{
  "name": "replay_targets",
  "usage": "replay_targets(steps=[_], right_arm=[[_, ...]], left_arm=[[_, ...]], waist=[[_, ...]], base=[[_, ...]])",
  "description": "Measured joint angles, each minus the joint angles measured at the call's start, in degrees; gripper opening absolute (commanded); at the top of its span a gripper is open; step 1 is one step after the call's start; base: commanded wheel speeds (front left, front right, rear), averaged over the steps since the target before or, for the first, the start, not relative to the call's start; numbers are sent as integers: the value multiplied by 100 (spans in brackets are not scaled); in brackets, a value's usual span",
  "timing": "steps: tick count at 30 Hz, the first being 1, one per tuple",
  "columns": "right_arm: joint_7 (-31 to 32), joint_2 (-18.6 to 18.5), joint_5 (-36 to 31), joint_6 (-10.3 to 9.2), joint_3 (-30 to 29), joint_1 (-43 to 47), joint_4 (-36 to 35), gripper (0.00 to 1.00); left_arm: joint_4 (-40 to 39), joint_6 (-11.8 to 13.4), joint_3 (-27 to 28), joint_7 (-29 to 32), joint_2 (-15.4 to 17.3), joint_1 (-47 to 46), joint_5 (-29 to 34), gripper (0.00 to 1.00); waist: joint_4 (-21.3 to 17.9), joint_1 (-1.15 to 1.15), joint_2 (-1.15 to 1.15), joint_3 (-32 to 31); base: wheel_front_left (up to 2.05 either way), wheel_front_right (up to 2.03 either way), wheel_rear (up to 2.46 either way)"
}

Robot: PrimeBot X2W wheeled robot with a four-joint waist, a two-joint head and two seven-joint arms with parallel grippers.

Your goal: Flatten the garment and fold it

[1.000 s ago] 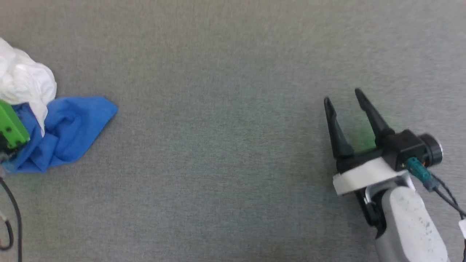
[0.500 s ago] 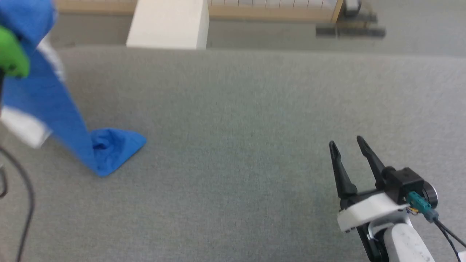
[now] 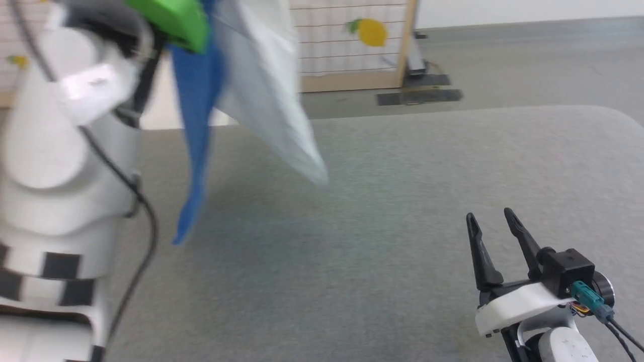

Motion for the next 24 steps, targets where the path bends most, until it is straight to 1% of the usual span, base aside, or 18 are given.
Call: replay_targets(steps=[3,6,11,17,21,22,23,24], right_arm=[[43,1,-18,0,-11,74,-56,100],[85,0,-49,-1,-47,135,-116,100],[141,0,-52,-1,-34,183,-208,100],[177,-1,-45,-1,25,189,-264,100],[209,0,-42,-1,70,189,-287,100],[213,0,-41,-1,74,188,-289,100],[226,0,-41,-1,76,188,-296,100],[226,-1,-41,-1,73,188,-309,100]], left_arm=[[36,-67,-272,134,-244,165,-205,0],[147,-136,-683,457,-434,589,-361,0],[614,-176,-1330,1094,-742,1728,-794,0],[1377,-196,-2134,1690,-1079,2983,-1213,0],[1673,-196,-2369,2003,-1132,3338,-1413,0],[1680,-196,-2352,2018,-1159,3353,-1481,42],[1667,-192,-2335,1989,-1180,3356,-1519,100],[1641,-172,-2298,1916,-1206,3366,-1553,100]], waist=[[-256,0,0,-29],[-489,0,0,-42],[-825,0,0,-1],[-1044,0,0,116],[-1111,0,0,183],[-1108,0,0,189],[-1097,0,0,192],[-1073,0,0,194]], base=[[0,0,0],[0,0,0],[0,0,0],[0,0,0],[0,0,0],[0,0,0],[0,0,0],[0,0,0]])
